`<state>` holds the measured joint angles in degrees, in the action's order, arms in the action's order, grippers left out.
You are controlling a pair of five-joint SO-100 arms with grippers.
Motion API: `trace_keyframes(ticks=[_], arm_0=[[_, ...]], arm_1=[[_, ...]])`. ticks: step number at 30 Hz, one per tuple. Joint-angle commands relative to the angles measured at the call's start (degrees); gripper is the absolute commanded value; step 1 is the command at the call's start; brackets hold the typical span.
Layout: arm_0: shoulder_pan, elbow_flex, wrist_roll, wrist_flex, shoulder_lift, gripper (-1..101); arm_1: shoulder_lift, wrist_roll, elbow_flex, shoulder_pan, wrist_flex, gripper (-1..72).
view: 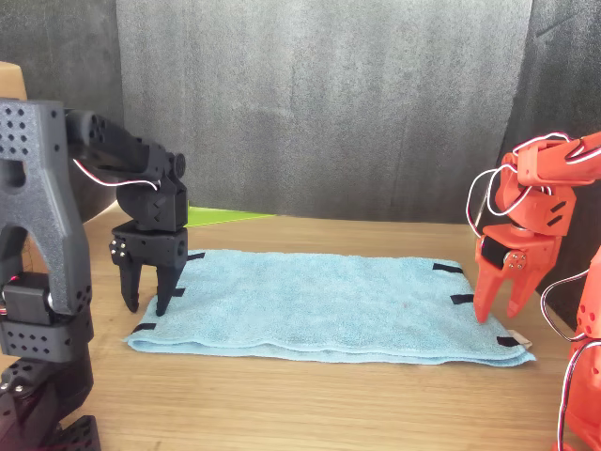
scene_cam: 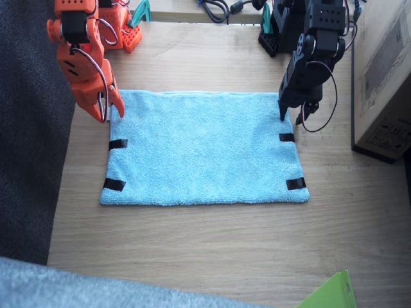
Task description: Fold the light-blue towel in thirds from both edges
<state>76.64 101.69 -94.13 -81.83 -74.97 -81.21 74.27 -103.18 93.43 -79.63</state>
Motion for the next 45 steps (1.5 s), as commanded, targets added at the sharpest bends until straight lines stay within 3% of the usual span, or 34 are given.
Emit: trace_keyframes(ticks=[1,7,16,34,45], arm_0=[[0.7,-0.09,-0.7,-0.62,-1.23,22],[0.97,0.35,-0.97,-0.53,-1.49,22],[1.58,2.2,-1.58,0.0,-3.16,22],[1.85,2.81,-1.93,-0.18,-4.57,22],[0.7,2.9,-1.49,-0.18,-4.31,3]], arm_1=[[-1.76,0.35,-0.18,1.14,-0.26,20.4],[-1.49,0.53,-0.53,2.29,-0.18,16.6],[-0.18,1.23,-1.23,3.52,0.35,20.3],[5.19,0.0,-2.2,2.02,3.52,20.5],[6.5,-0.26,-2.29,1.76,3.69,4.2]])
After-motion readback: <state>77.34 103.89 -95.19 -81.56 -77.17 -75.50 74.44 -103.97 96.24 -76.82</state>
